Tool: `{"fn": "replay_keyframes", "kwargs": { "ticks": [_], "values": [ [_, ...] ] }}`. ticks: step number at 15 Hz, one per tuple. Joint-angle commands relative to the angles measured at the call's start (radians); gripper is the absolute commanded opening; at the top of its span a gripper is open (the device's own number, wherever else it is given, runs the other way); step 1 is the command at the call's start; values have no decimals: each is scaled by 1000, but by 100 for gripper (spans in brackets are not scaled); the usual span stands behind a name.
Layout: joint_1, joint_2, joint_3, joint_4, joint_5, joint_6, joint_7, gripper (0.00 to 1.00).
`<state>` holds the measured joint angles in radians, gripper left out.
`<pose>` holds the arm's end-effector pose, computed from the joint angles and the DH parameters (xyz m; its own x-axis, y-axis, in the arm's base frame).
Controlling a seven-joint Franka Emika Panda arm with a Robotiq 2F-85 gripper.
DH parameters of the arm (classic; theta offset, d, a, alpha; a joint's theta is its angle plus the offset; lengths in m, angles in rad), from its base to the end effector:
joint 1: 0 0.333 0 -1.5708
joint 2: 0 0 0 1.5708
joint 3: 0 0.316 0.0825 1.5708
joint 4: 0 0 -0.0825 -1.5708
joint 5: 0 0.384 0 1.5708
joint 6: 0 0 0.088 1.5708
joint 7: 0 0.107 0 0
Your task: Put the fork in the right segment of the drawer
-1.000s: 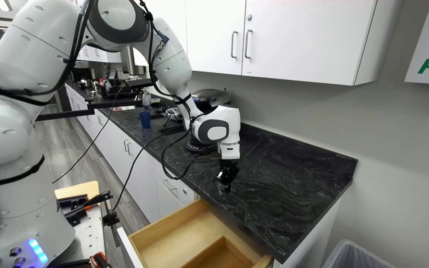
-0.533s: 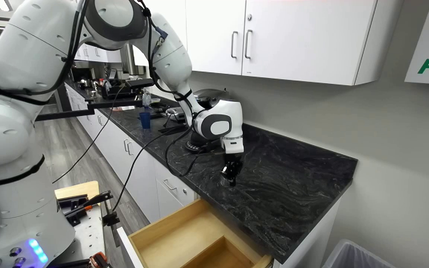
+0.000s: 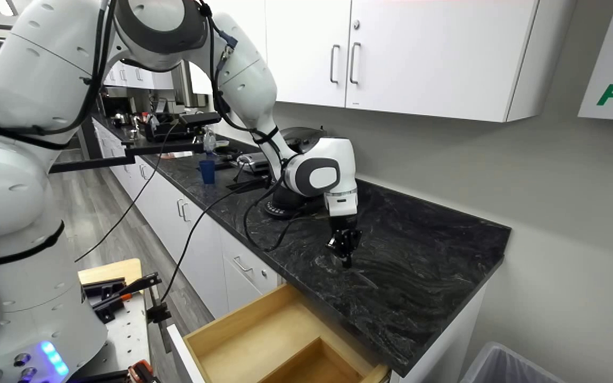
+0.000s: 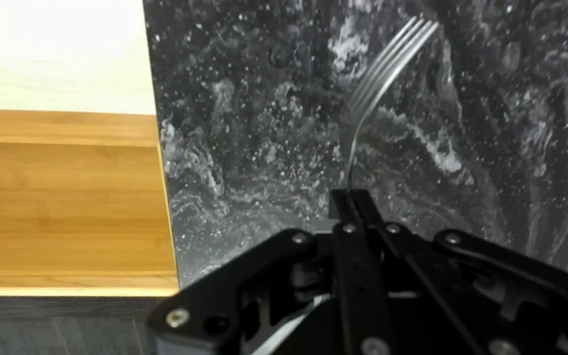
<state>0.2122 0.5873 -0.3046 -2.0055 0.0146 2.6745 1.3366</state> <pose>0.6126 -0.0528 0.1817 0.1767 -0.9680 0.1781 -0.9796 -0.1906 -0.0641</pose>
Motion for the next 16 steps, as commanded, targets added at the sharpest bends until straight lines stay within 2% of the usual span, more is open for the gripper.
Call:
{"fn": "replay_keyframes", "kwargs": {
  "ticks": [1, 10, 16],
  "values": [
    [54, 11, -84, -6, -65, 8, 187, 2],
    [100, 46, -159, 5, -161, -30, 529, 2],
    [163, 37, -241, 3, -299, -26, 724, 2]
  ]
}}
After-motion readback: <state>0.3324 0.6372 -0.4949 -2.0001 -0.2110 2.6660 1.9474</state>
